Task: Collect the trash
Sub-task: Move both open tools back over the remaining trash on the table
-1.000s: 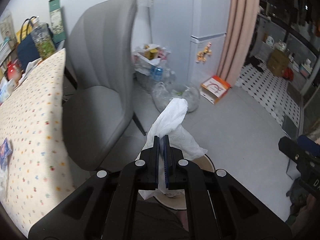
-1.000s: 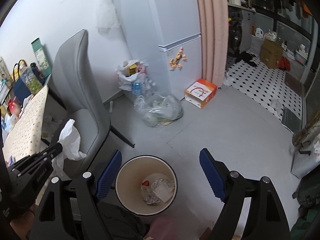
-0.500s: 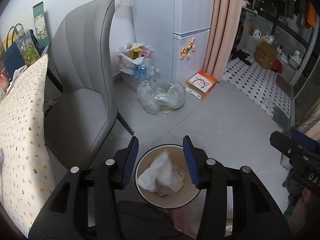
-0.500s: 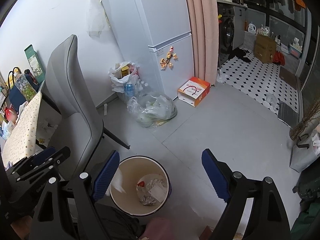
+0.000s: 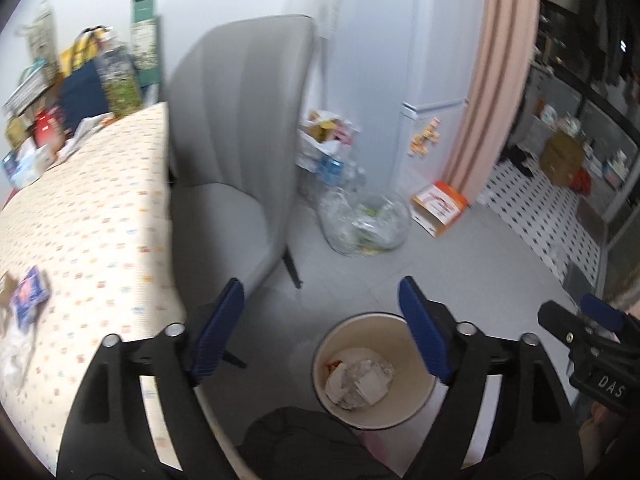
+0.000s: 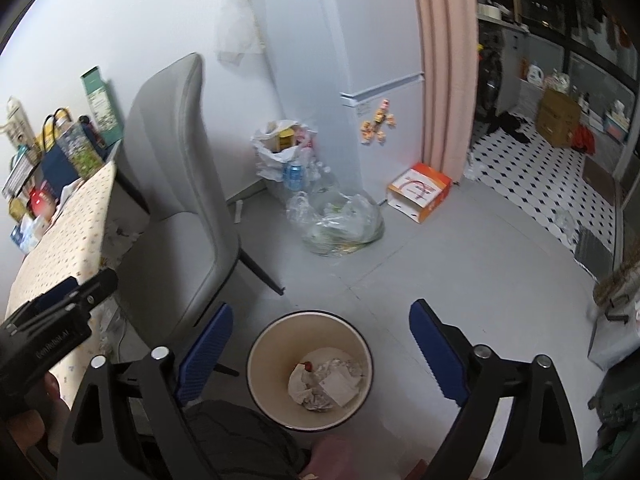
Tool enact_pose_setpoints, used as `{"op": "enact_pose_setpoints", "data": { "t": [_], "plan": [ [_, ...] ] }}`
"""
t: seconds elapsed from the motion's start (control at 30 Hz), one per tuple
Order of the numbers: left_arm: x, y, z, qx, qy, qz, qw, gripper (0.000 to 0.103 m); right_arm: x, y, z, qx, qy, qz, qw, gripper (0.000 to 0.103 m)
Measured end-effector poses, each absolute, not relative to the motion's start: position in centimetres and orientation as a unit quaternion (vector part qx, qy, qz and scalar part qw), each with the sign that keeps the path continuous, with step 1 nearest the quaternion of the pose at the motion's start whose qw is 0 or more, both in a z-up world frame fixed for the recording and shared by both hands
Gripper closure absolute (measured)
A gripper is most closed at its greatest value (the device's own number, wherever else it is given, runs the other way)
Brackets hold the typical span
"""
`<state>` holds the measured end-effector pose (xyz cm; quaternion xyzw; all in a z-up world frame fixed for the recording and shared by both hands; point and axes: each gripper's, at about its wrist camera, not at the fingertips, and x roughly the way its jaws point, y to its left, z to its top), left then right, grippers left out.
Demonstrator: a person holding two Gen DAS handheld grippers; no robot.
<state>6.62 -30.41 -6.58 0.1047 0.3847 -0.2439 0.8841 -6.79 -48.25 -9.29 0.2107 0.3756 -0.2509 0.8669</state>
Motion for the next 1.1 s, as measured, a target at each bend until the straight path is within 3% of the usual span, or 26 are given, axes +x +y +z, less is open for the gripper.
{"op": "enact_pose_setpoints", "data": {
  "t": [0.3, 1.1],
  "plan": [
    [8.1, -22.9, -4.3, 0.066, 0.364, -0.180, 0.912, 0.010, -3.3, -42.7, -7.1, 0.178, 0.368, -0.209, 0.888, 0.008],
    [9.0, -5.9, -3.0, -0.017, 0.352, -0.064, 0.934, 0.010, 2.4, -28.2, -2.8, 0.102, 0.364, -0.090, 0.921, 0.008]
  ]
}}
